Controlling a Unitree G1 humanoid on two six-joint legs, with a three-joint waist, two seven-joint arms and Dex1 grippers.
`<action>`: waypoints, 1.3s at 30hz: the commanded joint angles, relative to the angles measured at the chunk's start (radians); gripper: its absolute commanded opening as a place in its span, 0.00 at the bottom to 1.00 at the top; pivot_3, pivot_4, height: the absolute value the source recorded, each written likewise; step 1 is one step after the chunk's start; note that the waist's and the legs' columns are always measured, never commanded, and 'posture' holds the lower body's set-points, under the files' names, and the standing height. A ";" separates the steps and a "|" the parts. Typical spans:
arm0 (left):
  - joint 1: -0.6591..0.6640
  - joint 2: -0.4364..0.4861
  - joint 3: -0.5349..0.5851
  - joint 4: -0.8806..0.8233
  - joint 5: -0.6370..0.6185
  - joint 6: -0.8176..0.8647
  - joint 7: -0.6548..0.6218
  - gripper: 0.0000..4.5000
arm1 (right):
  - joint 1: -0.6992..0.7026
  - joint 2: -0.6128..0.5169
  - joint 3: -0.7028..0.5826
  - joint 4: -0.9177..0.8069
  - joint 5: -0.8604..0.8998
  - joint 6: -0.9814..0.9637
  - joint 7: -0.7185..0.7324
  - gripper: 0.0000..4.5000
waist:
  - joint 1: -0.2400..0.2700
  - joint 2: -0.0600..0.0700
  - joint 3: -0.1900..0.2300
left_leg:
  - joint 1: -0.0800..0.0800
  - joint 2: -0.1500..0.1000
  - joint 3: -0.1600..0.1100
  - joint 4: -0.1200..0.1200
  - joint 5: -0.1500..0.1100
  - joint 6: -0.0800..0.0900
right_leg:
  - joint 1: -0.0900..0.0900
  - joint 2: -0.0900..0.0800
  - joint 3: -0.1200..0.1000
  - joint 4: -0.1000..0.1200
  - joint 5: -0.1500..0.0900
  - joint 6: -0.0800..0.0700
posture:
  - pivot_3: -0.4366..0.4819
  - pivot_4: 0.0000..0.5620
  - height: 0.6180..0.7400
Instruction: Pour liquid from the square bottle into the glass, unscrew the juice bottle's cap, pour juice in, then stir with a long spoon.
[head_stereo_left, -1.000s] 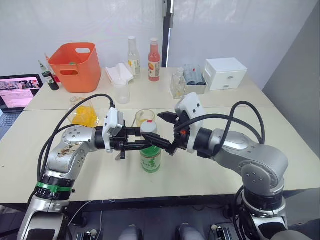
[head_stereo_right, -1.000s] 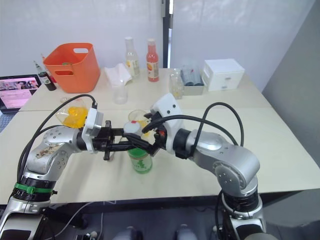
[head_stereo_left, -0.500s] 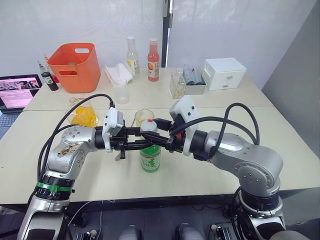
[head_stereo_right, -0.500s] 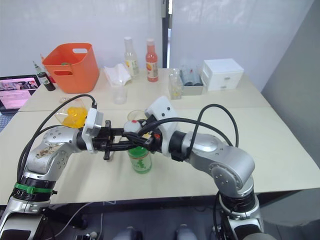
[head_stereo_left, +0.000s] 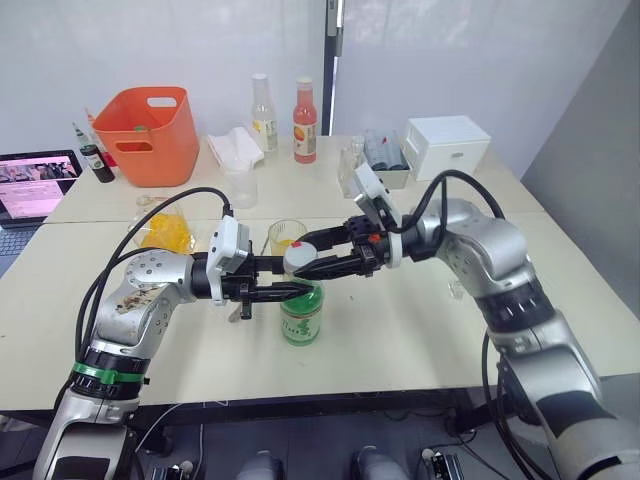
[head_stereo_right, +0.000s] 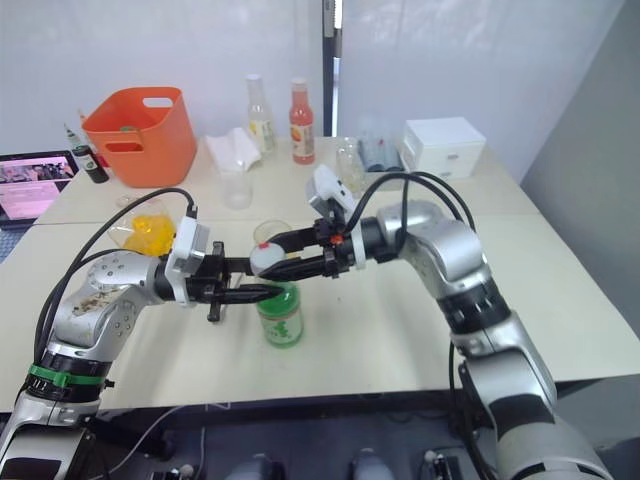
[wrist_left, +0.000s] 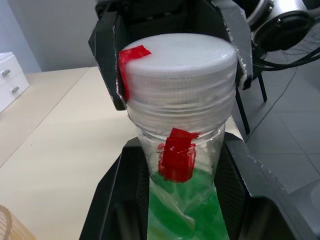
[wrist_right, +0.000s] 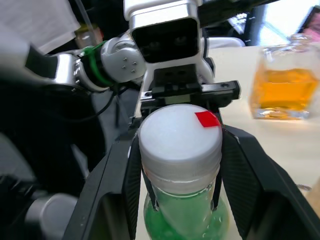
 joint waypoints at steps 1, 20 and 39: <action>0.008 0.022 -0.006 0.004 0.026 0.012 -0.004 0.31 | -0.105 0.041 0.072 0.176 -0.010 -0.050 0.210 0.38 | -0.001 0.000 0.000 | 0.000 0.000 0.001 0.000 0.000 0.000 | -0.001 -0.001 0.000 0.000 0.000 0.000 | 0.48 0.27 0.79; -0.009 0.016 -0.007 0.034 0.035 -0.002 -0.003 0.31 | -0.044 -0.026 -0.079 -0.039 0.080 0.022 0.113 0.99 | 0.005 0.000 0.000 | -0.002 -0.001 -0.001 0.001 0.000 0.000 | -0.002 -0.002 -0.001 0.002 0.000 0.000 | 0.48 0.27 0.79; -0.004 0.018 -0.001 0.036 0.031 -0.002 0.000 0.31 | 0.303 0.177 -0.286 -0.881 0.103 0.673 -0.990 0.99 | 0.001 0.000 0.000 | -0.002 -0.001 -0.001 0.001 0.000 0.000 | -0.002 -0.002 0.000 0.002 0.000 0.000 | 0.48 0.27 0.79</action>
